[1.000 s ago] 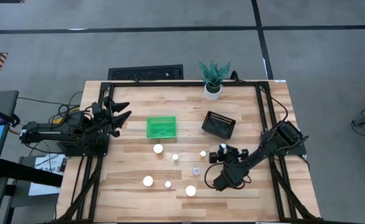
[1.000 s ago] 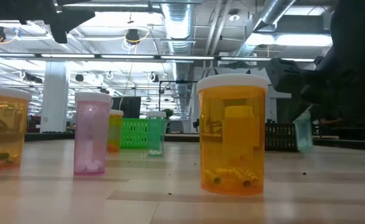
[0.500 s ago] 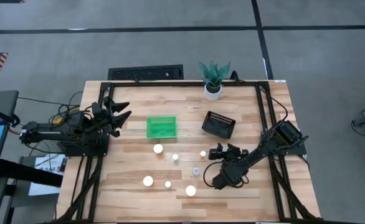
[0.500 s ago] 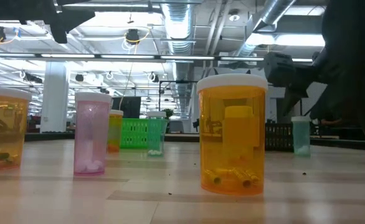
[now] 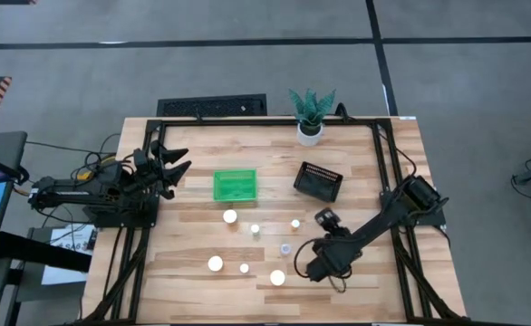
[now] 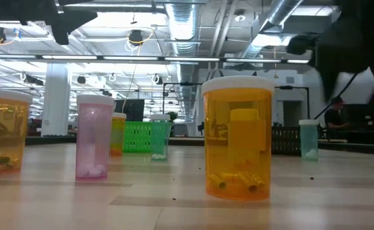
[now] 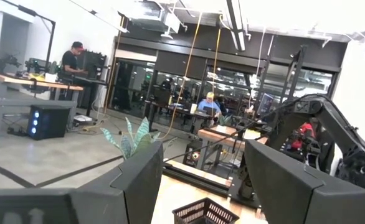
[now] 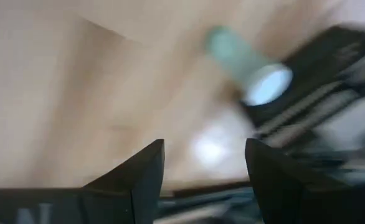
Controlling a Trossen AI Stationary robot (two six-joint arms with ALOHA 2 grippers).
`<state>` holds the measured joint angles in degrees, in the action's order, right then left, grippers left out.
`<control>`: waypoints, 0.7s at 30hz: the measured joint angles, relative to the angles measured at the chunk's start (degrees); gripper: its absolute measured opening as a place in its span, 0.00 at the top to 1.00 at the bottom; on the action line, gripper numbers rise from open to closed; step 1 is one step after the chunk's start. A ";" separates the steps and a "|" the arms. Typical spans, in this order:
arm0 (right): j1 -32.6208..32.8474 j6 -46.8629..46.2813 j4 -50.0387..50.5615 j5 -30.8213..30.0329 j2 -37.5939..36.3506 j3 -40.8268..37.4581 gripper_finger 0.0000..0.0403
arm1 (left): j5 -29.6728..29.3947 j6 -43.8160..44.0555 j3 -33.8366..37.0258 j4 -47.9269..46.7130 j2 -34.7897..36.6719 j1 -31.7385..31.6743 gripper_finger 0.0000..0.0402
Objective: Pick and place medicine bottles into bin by pill shape (circle, oval)
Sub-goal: Put the right blue tablet bottle into the black basket
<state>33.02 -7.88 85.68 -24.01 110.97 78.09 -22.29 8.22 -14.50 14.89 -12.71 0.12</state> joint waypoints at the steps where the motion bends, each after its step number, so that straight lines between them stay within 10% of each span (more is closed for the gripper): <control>1: -0.43 -2.21 -0.36 2.54 -0.93 0.30 0.42 | -0.11 0.00 0.00 -0.01 0.00 -0.02 0.45; 14: -14.32 -25.34 -11.92 9.87 -30.68 -2.22 0.42 | -1.02 0.18 0.02 1.79 0.00 -0.01 0.45; 21: -20.99 -21.52 -21.25 17.24 -35.53 -10.98 0.42 | -1.03 0.56 0.01 1.93 0.00 -0.01 0.45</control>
<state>12.03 -29.40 64.42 -6.77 75.44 67.11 -23.32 8.79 -14.49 16.82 -12.71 0.11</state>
